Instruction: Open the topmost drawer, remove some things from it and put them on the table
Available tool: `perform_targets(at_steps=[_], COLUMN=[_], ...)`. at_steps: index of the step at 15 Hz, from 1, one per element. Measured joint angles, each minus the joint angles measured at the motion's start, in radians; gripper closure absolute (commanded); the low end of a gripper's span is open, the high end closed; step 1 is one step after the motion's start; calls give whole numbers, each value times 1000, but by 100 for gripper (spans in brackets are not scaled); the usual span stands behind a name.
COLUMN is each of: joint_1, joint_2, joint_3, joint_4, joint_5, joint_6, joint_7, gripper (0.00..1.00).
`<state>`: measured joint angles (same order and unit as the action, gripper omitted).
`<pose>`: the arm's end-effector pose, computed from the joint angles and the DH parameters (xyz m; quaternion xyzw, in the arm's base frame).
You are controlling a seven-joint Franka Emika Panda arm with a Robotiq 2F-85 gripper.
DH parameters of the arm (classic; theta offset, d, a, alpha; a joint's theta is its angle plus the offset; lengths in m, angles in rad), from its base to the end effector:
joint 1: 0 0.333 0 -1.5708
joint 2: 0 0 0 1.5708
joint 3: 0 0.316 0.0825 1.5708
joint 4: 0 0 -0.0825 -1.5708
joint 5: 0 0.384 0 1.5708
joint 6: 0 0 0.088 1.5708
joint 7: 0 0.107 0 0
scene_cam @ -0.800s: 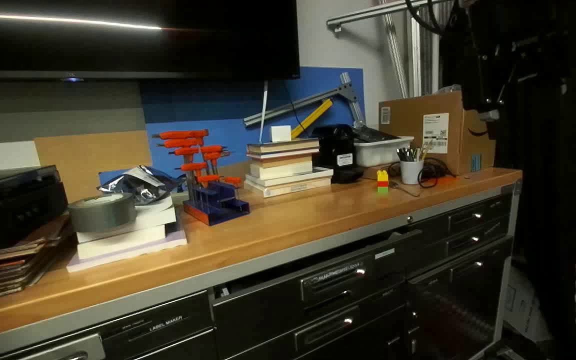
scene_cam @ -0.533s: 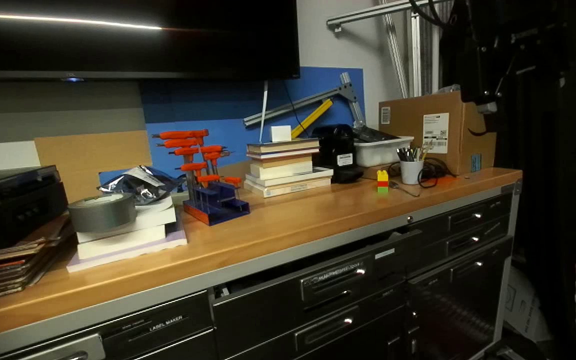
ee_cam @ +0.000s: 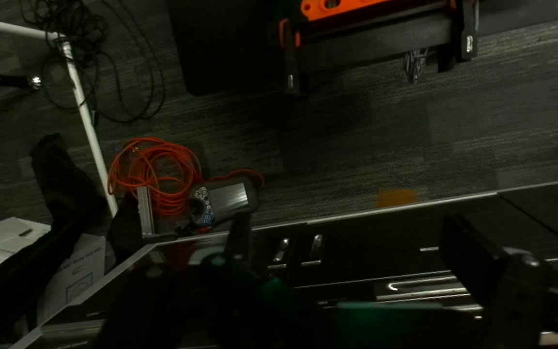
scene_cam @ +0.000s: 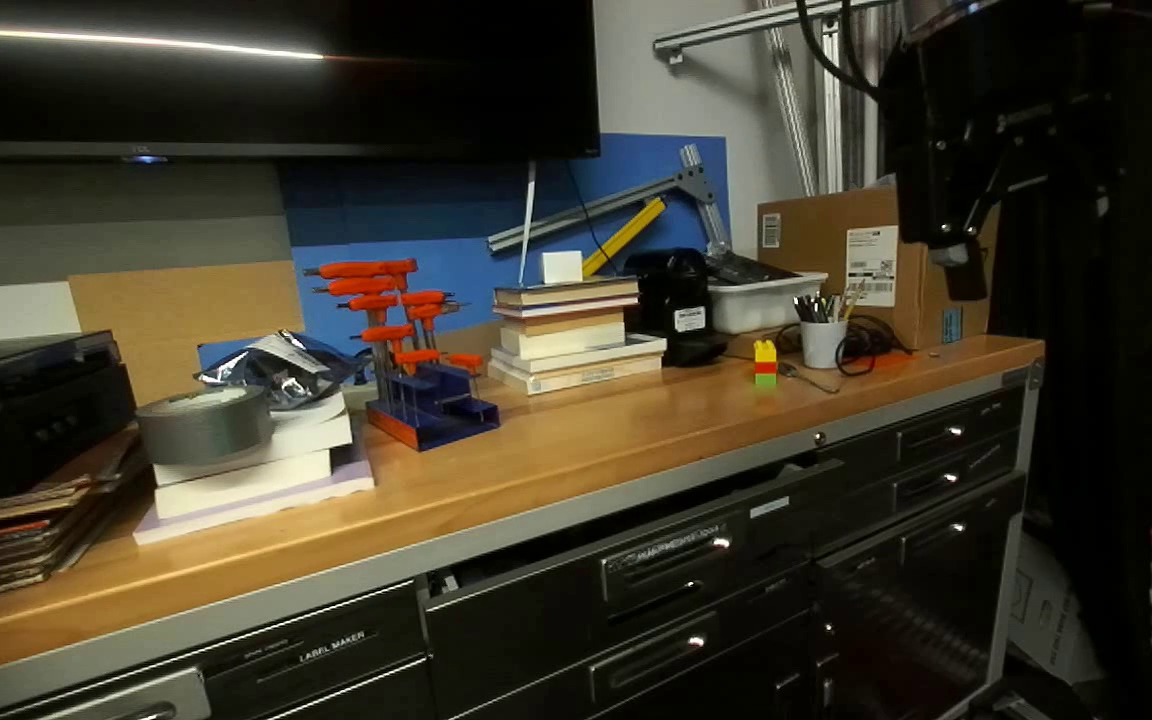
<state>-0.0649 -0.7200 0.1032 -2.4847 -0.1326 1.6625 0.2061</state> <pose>0.3236 0.0036 0.5170 0.9897 -0.0882 -0.0414 0.1045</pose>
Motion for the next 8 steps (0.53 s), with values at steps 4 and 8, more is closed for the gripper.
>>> perform_targets(at_steps=[4, 8], joint_1=[-3, -10], joint_2=[74, 151], joint_3=[-1, 2], joint_4=[-44, -91], joint_5=[89, 163], joint_6=[145, 327], joint_7=[148, 312], gripper=[0, 0])
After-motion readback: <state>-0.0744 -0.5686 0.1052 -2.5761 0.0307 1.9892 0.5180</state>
